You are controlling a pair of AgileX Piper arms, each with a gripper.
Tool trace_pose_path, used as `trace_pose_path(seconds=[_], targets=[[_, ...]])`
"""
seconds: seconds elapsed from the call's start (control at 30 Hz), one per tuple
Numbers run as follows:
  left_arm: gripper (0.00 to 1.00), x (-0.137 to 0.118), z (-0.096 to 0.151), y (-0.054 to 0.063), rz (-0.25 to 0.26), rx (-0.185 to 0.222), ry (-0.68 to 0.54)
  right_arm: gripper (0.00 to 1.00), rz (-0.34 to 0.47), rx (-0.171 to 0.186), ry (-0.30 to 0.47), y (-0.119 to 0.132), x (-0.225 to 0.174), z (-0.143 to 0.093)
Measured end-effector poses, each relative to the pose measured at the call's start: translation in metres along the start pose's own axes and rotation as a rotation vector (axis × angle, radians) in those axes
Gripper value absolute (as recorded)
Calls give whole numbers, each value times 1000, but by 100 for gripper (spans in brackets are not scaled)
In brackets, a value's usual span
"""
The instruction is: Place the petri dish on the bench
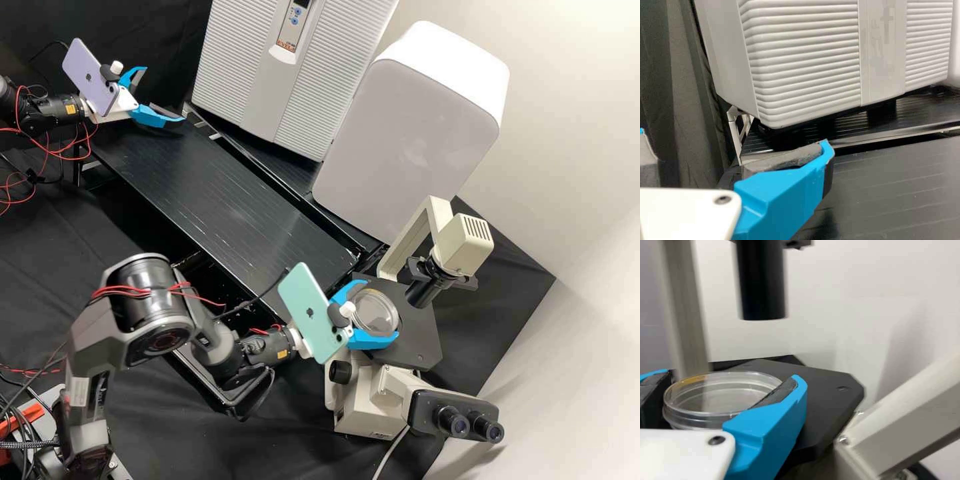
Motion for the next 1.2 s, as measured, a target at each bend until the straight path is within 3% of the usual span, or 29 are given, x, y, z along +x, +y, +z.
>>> trace_pose_path(seconds=[0.37, 0.6, 1.2], targets=[[100, 0, 0, 0, 0, 0, 0, 0, -105, 5, 229, -23, -44, -51], [100, 0, 0, 0, 0, 0, 0, 0, -205, -32, 300, -46, -60, -66], [100, 0, 0, 0, 0, 0, 0, 0, -361, -113, 279, -93, -69, -62]])
